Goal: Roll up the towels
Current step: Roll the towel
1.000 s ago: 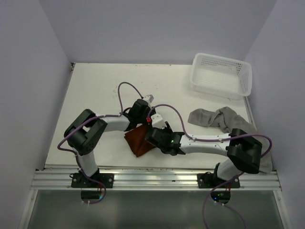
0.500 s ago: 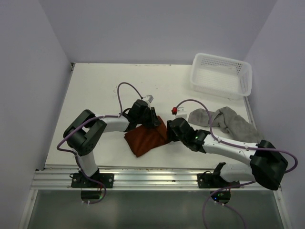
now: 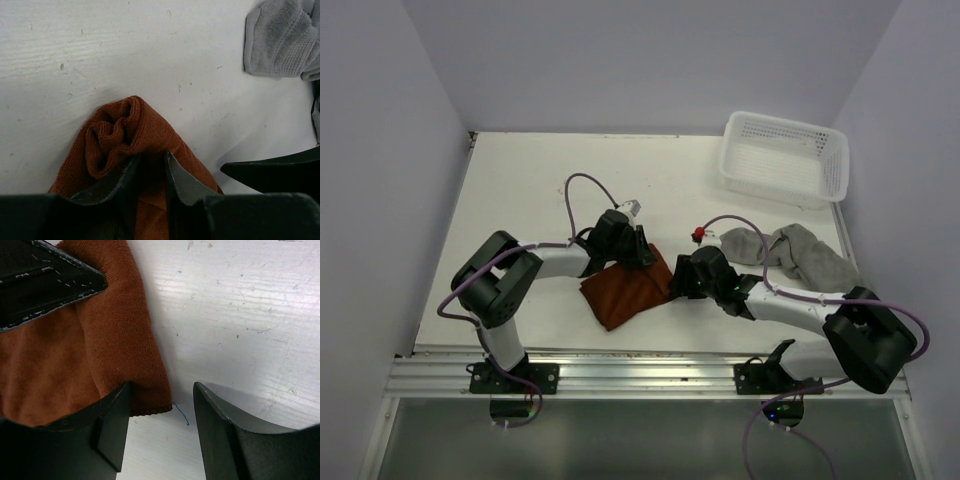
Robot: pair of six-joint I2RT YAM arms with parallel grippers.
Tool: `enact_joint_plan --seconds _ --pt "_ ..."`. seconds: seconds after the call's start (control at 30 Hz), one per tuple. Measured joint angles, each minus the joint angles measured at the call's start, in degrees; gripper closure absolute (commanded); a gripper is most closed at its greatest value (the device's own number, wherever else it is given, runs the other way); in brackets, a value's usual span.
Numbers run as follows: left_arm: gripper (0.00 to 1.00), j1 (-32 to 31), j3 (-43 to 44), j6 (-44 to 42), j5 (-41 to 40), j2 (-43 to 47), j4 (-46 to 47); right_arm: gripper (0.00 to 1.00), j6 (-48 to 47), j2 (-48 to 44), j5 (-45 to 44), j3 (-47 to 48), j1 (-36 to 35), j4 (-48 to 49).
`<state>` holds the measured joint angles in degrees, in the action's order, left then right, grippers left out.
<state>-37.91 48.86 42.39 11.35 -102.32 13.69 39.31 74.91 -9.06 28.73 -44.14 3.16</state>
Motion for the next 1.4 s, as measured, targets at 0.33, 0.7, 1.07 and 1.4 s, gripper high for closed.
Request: enact_joint_plan --seconds 0.33,0.7,1.07,1.4 --pt "0.71 0.00 -0.50 0.02 -0.20 0.22 0.46 0.43 0.63 -0.96 1.84 -0.15 0.37 1.42" --pt "0.71 0.00 -0.70 0.02 -0.33 0.44 0.46 0.52 0.92 5.73 6.58 0.24 1.62 7.10" --pt "0.71 0.02 -0.83 0.02 -0.55 0.57 0.46 0.96 0.85 6.32 9.20 0.17 1.84 8.59" --pt "0.70 0.83 1.64 -0.15 0.24 0.70 -3.98 1.00 -9.11 2.64 5.31 3.54 1.36 -0.04"
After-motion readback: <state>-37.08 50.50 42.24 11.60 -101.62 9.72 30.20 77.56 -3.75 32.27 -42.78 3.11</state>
